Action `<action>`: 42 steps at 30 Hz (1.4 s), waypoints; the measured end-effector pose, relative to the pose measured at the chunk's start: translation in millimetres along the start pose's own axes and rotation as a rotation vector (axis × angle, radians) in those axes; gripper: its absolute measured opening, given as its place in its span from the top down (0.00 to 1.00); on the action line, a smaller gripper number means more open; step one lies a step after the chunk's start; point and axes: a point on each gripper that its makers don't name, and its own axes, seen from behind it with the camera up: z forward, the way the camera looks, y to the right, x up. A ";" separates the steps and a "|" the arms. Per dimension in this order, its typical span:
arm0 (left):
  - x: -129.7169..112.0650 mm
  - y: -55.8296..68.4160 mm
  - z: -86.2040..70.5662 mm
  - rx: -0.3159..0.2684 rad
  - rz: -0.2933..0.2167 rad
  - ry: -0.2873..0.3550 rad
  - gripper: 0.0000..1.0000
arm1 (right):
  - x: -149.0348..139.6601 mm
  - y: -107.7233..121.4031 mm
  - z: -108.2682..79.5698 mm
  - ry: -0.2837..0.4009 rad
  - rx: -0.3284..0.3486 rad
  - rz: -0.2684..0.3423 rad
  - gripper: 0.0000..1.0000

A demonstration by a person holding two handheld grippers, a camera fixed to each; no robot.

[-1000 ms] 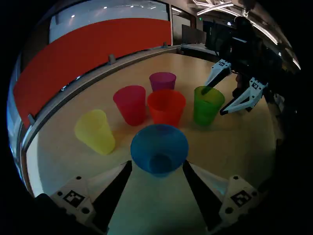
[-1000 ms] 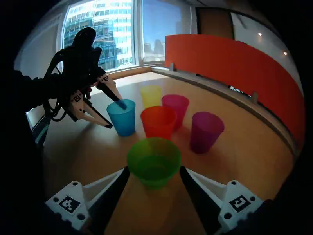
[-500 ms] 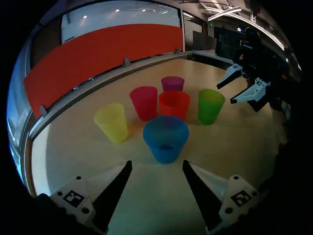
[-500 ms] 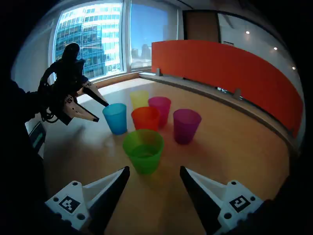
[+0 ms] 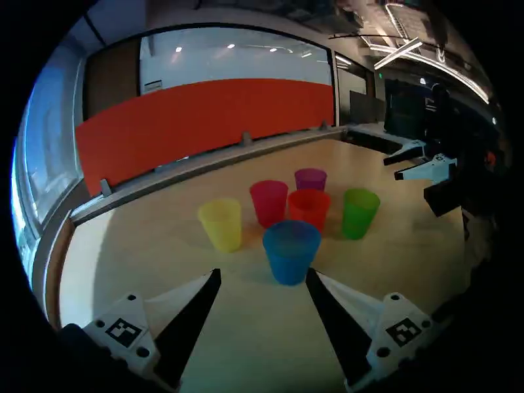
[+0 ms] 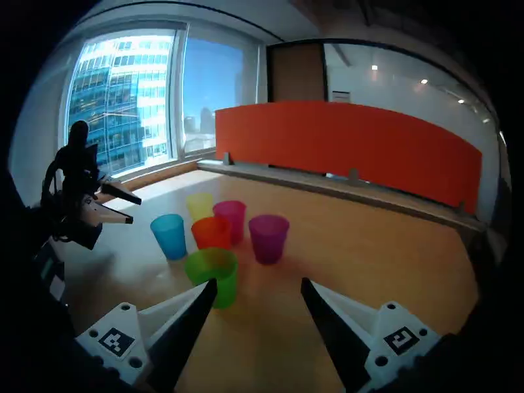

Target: Pour water

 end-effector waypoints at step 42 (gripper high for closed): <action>87.0 -59.1 -80.1 0.437 -0.156 0.500 0.04 | 85.0 86.9 -58.6 0.475 -0.539 0.082 0.01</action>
